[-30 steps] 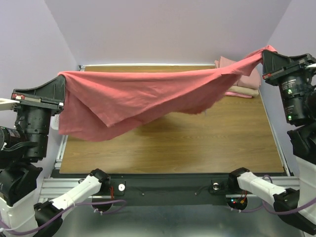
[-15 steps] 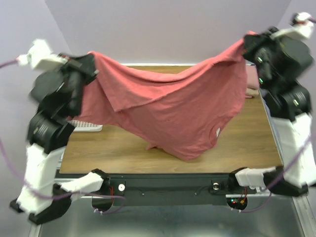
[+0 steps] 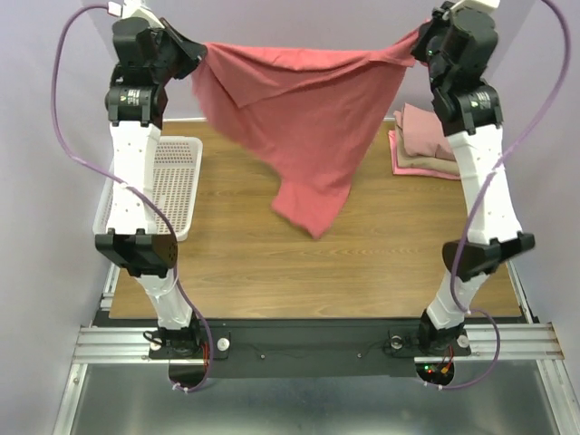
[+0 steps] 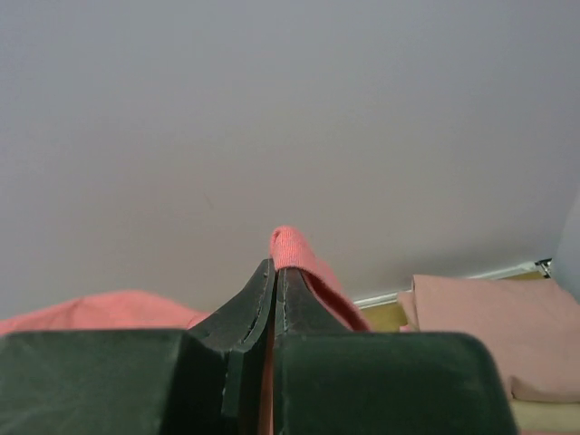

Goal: Fold and stack the t-shirts
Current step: Flatten the tshirt out

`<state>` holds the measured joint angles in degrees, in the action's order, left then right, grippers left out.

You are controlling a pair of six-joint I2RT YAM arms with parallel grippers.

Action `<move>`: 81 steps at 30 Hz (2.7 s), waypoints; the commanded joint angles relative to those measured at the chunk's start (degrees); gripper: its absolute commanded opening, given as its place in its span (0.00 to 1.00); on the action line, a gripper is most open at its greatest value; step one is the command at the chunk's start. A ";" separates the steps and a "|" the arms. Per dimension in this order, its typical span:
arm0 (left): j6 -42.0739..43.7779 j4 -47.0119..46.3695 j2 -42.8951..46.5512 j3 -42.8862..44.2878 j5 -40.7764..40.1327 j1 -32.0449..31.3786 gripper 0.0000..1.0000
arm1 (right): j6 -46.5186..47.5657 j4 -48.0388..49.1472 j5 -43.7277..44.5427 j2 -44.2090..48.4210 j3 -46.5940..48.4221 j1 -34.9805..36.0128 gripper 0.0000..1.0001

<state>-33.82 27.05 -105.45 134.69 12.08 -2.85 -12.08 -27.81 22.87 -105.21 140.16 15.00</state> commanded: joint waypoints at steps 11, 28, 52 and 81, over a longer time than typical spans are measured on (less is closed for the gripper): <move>2.36 -8.50 25.44 -47.86 5.52 3.91 0.00 | -3.10 11.29 -3.09 42.05 -54.50 0.02 0.00; -2.12 -3.40 43.30 -86.53 -8.82 -4.43 0.99 | -29.06 -16.22 -17.08 65.83 -96.05 0.02 0.88; -5.29 -9.20 19.59 -65.18 -19.98 -20.96 0.98 | -12.62 14.89 -24.99 7.76 -68.63 1.52 1.00; -2.12 -10.70 -2.48 -49.09 -21.13 -22.02 0.98 | -13.50 14.63 -11.17 -10.28 -64.75 -11.66 1.00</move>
<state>-37.23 16.51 -107.26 81.54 -7.86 -24.69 -23.99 -9.98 10.02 -115.94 78.11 7.07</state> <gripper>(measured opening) 0.985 0.997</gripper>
